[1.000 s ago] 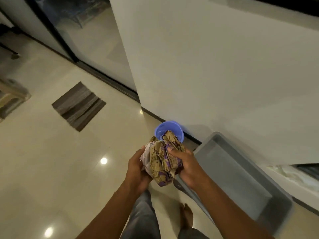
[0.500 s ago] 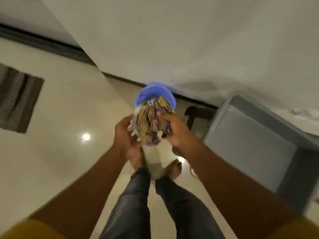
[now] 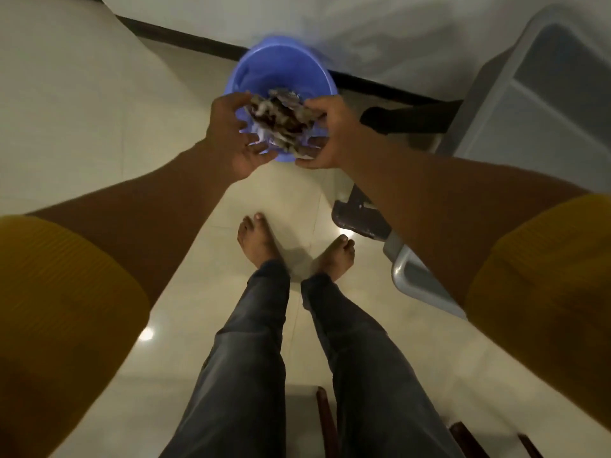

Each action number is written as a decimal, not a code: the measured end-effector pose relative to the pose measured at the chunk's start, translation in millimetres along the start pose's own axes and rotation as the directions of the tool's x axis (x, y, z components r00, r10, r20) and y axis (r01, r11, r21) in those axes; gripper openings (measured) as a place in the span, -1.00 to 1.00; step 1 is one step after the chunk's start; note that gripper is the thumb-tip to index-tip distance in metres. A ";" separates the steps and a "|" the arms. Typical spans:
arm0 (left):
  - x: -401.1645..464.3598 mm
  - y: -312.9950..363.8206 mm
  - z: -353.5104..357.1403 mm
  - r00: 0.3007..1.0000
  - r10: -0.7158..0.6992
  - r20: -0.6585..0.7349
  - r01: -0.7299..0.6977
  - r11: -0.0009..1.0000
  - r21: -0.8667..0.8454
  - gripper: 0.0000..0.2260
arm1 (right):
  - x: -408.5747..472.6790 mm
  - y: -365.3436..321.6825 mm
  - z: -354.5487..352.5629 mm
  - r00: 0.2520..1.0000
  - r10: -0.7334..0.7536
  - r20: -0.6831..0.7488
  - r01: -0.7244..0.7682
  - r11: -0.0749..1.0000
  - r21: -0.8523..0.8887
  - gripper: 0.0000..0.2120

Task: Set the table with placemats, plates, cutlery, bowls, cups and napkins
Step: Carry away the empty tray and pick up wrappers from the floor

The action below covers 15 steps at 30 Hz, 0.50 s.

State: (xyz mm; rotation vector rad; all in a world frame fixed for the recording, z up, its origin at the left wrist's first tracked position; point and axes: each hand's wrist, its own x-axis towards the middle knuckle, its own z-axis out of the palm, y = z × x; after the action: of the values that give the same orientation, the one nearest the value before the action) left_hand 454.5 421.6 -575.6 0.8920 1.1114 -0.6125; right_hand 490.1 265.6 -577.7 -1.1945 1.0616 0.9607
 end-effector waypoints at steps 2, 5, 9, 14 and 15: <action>-0.4 6.1 -5.0 1.000 0.009 -0.020 -0.008 0.998 0.056 -0.78 | -6.0 -5.1 -1.8 1.000 -0.015 -0.006 0.015 1.000 -0.003 -0.80; -6.5 10.4 -15.6 0.999 0.007 -0.039 -0.003 0.995 0.102 -0.90 | -16.5 -9.3 1.3 1.000 -0.022 -0.019 0.023 0.999 0.032 -0.80; -53.7 12.0 -9.1 0.995 0.080 -0.065 -0.068 0.984 0.162 -0.91 | -53.1 -6.4 3.2 0.996 -0.087 -0.004 0.087 0.994 0.066 -0.72; -147.8 11.7 10.2 0.978 0.208 -0.033 -0.193 0.948 0.252 -0.82 | -138.6 7.1 0.9 0.975 -0.220 0.012 0.216 0.965 0.147 -0.57; -166.7 9.9 14.4 0.975 0.223 -0.018 -0.210 0.940 0.269 -0.79 | -156.0 11.6 -1.1 0.970 -0.243 0.008 0.239 0.957 0.165 -0.59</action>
State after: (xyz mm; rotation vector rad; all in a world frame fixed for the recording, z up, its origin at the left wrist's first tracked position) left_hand 412.2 413.0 -413.7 1.2494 0.9694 -0.5669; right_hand 441.4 262.4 -429.1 -1.1412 0.9287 0.6855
